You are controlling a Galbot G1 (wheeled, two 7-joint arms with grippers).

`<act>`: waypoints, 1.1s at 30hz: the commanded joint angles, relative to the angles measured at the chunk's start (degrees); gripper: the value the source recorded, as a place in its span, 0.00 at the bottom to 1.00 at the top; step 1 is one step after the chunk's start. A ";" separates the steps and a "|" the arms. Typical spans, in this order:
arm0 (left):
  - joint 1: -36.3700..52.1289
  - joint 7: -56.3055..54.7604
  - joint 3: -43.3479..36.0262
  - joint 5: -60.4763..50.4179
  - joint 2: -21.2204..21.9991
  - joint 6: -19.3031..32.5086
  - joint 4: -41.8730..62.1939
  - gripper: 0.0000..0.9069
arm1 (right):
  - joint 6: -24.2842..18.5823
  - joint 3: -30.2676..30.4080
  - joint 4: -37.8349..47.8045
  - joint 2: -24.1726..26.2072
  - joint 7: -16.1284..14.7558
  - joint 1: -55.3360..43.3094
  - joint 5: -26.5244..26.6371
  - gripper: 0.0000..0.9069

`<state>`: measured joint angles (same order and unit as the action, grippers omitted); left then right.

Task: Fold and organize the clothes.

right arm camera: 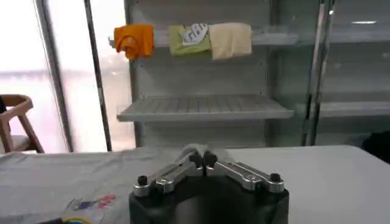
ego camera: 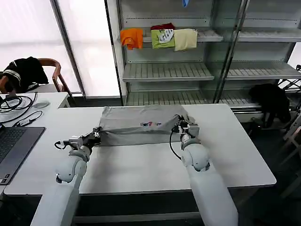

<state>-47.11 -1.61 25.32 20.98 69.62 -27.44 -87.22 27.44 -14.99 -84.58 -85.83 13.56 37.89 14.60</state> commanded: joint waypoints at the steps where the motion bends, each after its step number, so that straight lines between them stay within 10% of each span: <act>1: 2.54 0.01 -1.06 -0.01 -0.09 -0.35 3.80 1.00 | -0.03 0.19 4.50 -0.54 -0.18 -1.78 -0.24 0.49; 2: 2.69 -0.02 -1.16 -0.06 -0.11 -0.36 3.98 1.00 | -0.18 0.10 5.09 -0.82 -0.11 -1.98 -0.23 1.00; 33: -3.52 -4.26 -0.82 0.21 -2.66 -5.72 -10.16 1.00 | 5.65 -0.64 -9.98 0.36 12.19 1.87 11.27 1.00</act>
<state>-49.02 -5.46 24.58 21.17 66.96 -32.72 -94.84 31.36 -15.36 -91.21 -85.75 24.47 38.78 24.46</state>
